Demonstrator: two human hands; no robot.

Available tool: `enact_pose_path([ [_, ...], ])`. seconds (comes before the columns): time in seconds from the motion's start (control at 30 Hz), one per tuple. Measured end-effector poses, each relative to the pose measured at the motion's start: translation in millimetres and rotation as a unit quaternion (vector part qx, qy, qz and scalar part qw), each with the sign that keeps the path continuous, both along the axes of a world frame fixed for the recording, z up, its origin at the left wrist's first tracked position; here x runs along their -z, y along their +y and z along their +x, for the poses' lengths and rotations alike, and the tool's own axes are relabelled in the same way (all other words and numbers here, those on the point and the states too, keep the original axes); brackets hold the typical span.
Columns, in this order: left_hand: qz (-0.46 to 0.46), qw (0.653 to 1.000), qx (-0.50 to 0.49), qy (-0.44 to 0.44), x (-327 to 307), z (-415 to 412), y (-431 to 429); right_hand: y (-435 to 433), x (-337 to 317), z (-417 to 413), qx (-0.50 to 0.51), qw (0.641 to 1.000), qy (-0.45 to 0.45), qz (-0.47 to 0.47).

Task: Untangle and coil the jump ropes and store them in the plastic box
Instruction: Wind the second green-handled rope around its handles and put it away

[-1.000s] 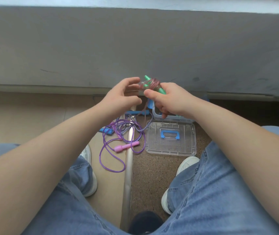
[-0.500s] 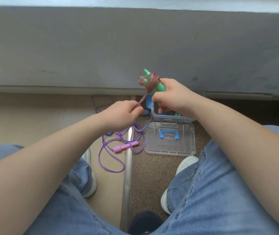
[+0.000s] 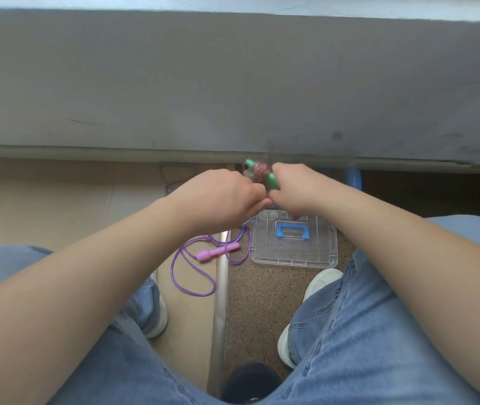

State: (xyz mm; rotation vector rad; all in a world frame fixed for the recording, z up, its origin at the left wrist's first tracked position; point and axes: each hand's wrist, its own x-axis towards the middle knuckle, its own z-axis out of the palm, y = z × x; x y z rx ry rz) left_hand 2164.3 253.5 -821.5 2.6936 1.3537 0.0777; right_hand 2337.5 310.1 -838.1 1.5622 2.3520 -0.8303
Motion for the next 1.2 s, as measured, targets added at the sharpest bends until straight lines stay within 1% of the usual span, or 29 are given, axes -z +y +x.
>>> enact_pose_path([
  [0.03, 0.018, 1.0, 0.018, -0.007, -3.5, -1.3, 2.9, -4.6, 0.1, -2.8, -0.054, 0.998, -0.018, 0.002],
  [0.1, 0.034, 0.999, 0.004, -0.021, -10.3, -8.2, 14.0, -13.0, -4.5, -8.6, -0.144, 0.989, -0.034, 0.021],
  [0.17, 0.04, 0.997, -0.03, -0.054, -13.1, -21.7, 27.2, -17.3, -13.5, -12.8, -0.171, 0.984, -0.018, 0.037],
  [0.23, 0.006, 0.994, -0.064, -0.089, -14.4, -33.1, 34.4, -18.0, -22.1, -14.2, -0.183, 0.982, 0.008, 0.051],
  [0.3, -0.063, 0.985, -0.107, -0.121, -13.4, -35.7, 32.8, -17.5, -28.2, -11.8, -0.188, 0.98, 0.042, 0.054],
  [0.37, -0.124, 0.964, -0.16, -0.172, -10.6, -32.3, 28.3, -17.1, -32.5, -7.3, -0.171, 0.98, 0.092, 0.043],
  [0.4, -0.15, 0.946, -0.192, -0.214, -8.6, -30.0, 27.0, -17.2, -34.4, -5.1, -0.157, 0.979, 0.122, 0.038],
  [0.43, -0.176, 0.919, -0.229, -0.267, -6.9, -27.9, 25.7, -17.1, -35.3, -2.8, -0.138, 0.978, 0.155, 0.035],
  [0.5, -0.23, 0.85, -0.293, -0.373, -4.2, -26.0, 23.4, -16.4, -34.8, 0.4, -0.092, 0.973, 0.211, 0.028],
  [0.53, -0.249, 0.821, -0.312, -0.408, -3.6, -25.4, 22.2, -15.5, -33.7, 1.0, -0.071, 0.97, 0.229, 0.03],
  [0.6, -0.276, 0.79, -0.321, -0.444, -3.1, -21.4, 19.5, -12.4, -29.7, 0.7, -0.019, 0.963, 0.266, 0.039],
  [0.7, -0.288, 0.771, -0.313, -0.474, -8.3, -11.6, 15.9, -4.9, -24.5, 0.5, 0.082, 0.943, 0.319, 0.052],
  [0.8, -0.258, 0.762, -0.311, -0.506, -14.2, -6.4, 14.5, 0.7, -20.4, 0.8, 0.132, 0.935, 0.324, 0.05],
  [0.9, -0.256, 0.731, -0.333, -0.537, -14.7, -1.5, 9.5, 1.2, -15.3, -0.4, 0.117, 0.945, 0.303, 0.042],
  [1.0, -0.276, 0.697, -0.35, -0.562, -13.8, 0.3, 5.6, -0.3, -15.0, -2.2, 0.109, 0.953, 0.282, 0.037],
  [1.1, -0.293, 0.691, -0.34, -0.566, -13.4, -2.1, 4.2, 0.1, -16.2, -1.3, 0.1, 0.961, 0.253, 0.055],
  [1.2, -0.27, 0.709, -0.345, -0.552, -12.9, -4.8, 2.6, -1.3, -16.6, -0.4, 0.074, 0.965, 0.25, 0.035],
])
